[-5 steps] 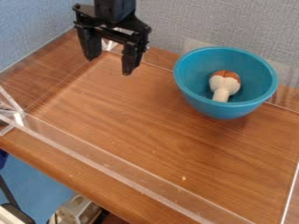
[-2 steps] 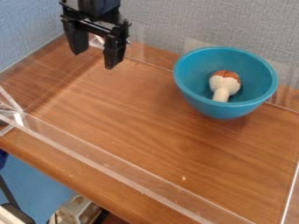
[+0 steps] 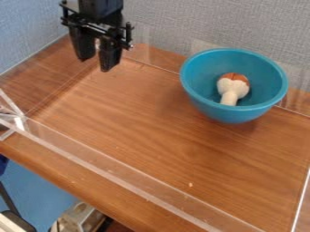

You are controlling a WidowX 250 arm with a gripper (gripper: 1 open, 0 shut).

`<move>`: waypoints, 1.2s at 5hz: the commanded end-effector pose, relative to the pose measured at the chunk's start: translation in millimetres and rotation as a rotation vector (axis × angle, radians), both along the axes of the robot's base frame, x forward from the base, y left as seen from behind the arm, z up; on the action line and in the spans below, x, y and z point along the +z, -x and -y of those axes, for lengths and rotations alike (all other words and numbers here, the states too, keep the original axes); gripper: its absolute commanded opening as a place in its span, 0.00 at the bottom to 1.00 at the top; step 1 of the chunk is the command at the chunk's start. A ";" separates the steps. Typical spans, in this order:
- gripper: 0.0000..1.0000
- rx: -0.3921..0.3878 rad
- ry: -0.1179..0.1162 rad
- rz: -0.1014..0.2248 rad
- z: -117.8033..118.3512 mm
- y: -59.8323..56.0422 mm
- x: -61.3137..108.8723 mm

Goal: Put the mushroom in the blue bowl

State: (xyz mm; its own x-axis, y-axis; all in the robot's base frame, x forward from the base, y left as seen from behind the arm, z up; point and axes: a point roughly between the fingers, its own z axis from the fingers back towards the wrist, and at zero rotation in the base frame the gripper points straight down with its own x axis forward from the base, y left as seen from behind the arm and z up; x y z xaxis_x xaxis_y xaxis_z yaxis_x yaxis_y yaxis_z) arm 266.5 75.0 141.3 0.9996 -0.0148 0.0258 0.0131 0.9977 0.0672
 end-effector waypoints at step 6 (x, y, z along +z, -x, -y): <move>1.00 0.054 -0.024 0.033 14.1 -11.4 19.7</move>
State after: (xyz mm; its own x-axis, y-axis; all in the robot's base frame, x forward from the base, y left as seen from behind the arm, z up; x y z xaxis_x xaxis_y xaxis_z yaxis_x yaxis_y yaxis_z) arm 276.8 62.2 151.2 0.9985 0.0494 0.0243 -0.0513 0.9954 0.0809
